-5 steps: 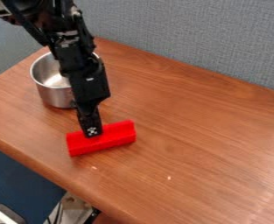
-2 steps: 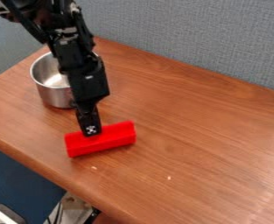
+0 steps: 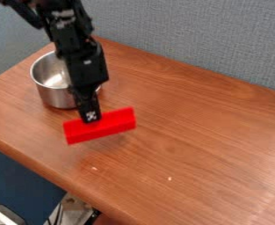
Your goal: Move the red object from the metal pot to the table
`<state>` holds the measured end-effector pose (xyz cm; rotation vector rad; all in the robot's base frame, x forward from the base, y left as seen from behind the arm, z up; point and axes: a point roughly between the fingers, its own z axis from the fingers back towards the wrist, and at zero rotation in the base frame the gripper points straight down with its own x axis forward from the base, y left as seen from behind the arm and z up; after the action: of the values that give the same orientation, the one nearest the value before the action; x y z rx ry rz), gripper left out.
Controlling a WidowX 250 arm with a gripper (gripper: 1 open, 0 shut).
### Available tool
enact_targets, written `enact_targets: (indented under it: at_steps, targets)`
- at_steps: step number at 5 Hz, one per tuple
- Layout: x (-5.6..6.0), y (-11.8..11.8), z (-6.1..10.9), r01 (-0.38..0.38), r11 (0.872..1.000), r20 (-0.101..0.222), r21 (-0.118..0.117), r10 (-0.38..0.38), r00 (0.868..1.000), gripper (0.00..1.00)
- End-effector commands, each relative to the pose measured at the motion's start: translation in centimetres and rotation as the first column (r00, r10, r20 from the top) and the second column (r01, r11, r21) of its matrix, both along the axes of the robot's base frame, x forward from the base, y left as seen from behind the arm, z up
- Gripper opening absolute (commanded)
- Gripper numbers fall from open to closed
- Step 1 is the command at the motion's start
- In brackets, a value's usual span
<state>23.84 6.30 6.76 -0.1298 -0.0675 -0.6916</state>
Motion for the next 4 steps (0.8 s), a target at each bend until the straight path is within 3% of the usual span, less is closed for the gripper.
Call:
enact_targets:
  at_steps: [1, 2, 4]
  targets:
    - [2.0, -0.1, 3.8, -0.042, 0.999, 0.101, 0.027, 0.040, 0.994, 0.00]
    - [2.7, -0.3, 5.8, -0.083, 0.996, 0.142, 0.036, 0.077, 0.987, 0.00]
    - [0.8, -1.2, 4.8, -0.064, 0.997, 0.145, 0.035, 0.058, 0.988, 0.00]
